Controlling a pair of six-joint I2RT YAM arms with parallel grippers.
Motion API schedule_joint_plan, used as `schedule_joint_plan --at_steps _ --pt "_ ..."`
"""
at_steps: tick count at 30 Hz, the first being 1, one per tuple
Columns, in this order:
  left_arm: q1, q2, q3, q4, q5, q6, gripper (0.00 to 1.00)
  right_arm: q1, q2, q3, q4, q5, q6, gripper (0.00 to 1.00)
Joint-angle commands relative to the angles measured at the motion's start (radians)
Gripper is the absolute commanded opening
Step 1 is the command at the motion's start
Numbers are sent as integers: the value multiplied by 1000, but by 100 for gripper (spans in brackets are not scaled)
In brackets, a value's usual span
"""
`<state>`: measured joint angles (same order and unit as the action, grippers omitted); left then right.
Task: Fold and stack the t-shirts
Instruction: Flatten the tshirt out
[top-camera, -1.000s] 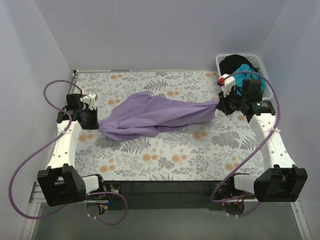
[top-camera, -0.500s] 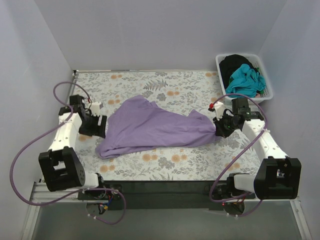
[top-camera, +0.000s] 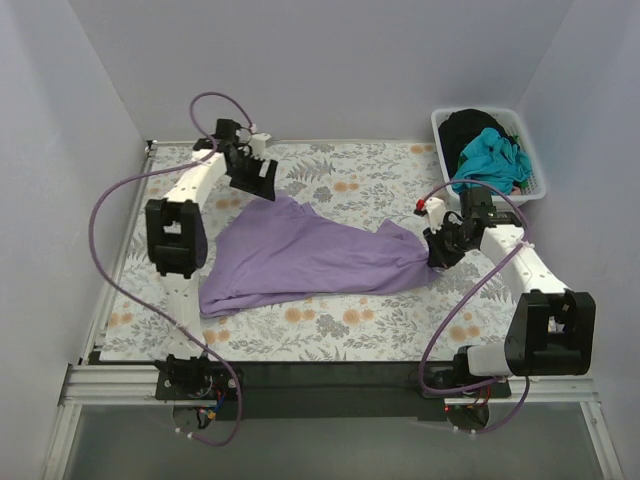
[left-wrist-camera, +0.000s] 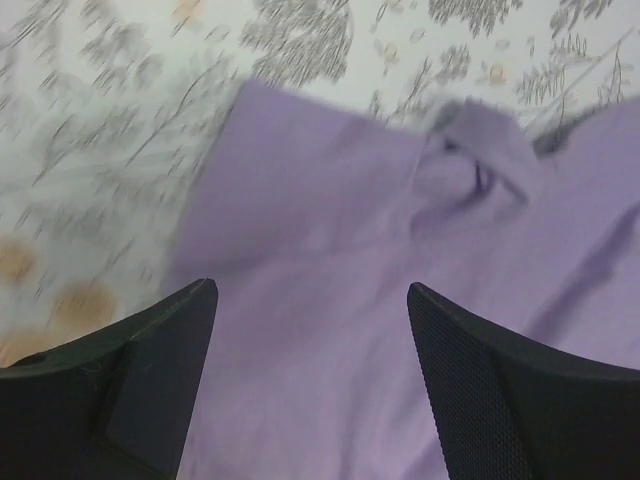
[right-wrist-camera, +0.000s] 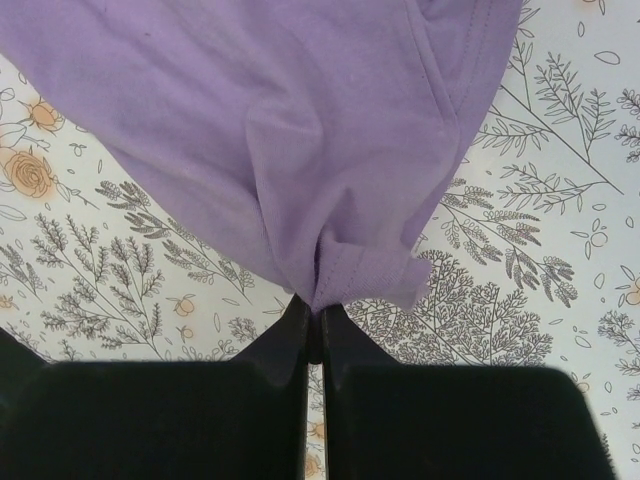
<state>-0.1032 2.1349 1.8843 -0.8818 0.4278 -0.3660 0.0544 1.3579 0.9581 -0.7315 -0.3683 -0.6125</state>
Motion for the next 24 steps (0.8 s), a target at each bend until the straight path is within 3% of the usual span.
schedule_joint_plan --at_steps 1,5,7,11,12,13,15,21,22,24 --pt "-64 166 213 -38 -3 -44 76 4 12 42 -3 -6 5 1" --pt "-96 278 260 -25 -1 -51 76 4 27 64 -8 8 -7 1" --pt "-107 306 240 -28 0 -37 70 4 47 64 -34 11 -30 1" --pt "-118 280 142 -11 15 -22 36 4 38 -7 -75 38 -133 1" --pt "-118 264 125 -8 19 -18 7 4 20 -28 -81 49 -156 1" --pt "-116 210 99 10 17 -21 0 4 6 -47 -92 58 -179 2" --pt "-101 125 18 32 60 -21 0 5 -40 -114 -92 92 -256 7" --pt "-92 -341 -307 107 117 143 0 -34 -126 -171 -147 89 -392 74" --pt "-95 -399 -357 93 115 179 0 -44 -125 -154 -166 69 -392 81" --pt "-104 -547 -442 63 121 313 0 -117 -103 -101 -209 -7 -391 82"
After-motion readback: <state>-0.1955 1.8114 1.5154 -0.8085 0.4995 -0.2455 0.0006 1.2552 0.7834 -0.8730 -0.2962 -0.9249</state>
